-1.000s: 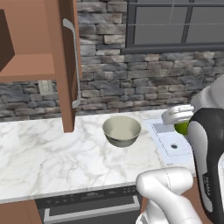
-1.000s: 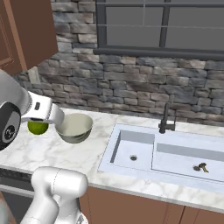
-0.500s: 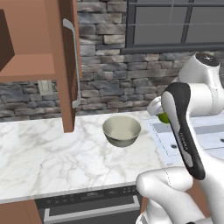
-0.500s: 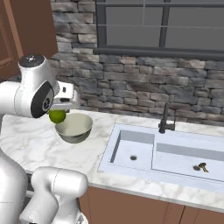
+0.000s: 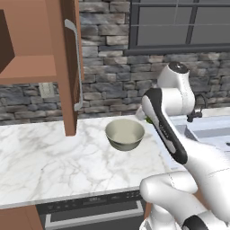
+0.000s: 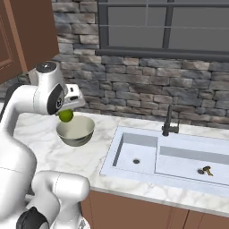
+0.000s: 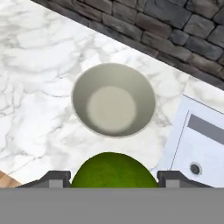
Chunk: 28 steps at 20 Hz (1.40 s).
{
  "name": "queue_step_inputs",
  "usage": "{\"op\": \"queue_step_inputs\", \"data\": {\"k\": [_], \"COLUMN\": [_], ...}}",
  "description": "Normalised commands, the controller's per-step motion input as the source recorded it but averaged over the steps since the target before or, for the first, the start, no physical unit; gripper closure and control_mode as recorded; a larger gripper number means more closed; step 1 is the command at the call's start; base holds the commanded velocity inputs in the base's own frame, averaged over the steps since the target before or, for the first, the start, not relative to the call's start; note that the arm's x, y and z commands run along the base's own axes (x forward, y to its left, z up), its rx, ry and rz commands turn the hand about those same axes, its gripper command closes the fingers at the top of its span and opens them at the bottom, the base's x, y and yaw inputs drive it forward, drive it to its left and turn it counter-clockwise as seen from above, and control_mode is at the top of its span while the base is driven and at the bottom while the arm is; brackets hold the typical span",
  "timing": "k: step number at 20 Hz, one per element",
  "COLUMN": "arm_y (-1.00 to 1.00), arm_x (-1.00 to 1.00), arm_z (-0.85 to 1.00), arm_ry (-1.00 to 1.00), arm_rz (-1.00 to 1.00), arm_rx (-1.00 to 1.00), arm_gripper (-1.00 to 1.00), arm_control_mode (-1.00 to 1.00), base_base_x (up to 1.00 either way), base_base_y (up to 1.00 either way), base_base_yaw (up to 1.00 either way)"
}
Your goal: Pick the limes from the cabinet and place them in one bowl. Pick the mushroom from the sink and place it in the other bowl.
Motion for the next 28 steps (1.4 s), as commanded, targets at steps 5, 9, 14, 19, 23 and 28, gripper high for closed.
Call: {"op": "queue_step_inputs", "data": {"k": [5, 9, 14, 19, 23, 28], "arm_y": [0.13, 0.37, 0.21, 0.0, 0.04, 0.14], "arm_x": [0.75, 0.59, 0.47, 0.27, 0.03, 0.02], "arm_z": [-0.31, -0.47, -0.33, -0.48, -0.48, -0.51], "arm_ry": [0.08, 0.16, 0.06, 0.09, 0.08, 0.06], "arm_rz": [0.14, 0.11, 0.16, 0.14, 0.05, 0.05], "arm_rx": [-0.09, -0.2, -0.02, 0.0, 0.0, -0.01], "arm_gripper": [1.0, 1.0, 1.0, 1.0, 1.0, 1.0], "arm_control_mode": [-1.0, -1.0, -1.0, -1.0, -1.0, -1.0], "base_base_x": [0.0, 0.0, 0.0, 0.0, 0.0, 0.0], "base_base_y": [0.0, 0.0, 0.0, 0.0, 0.0, 0.0], "base_base_yaw": [0.0, 0.0, 0.0, 0.0, 0.0, 0.0]}}
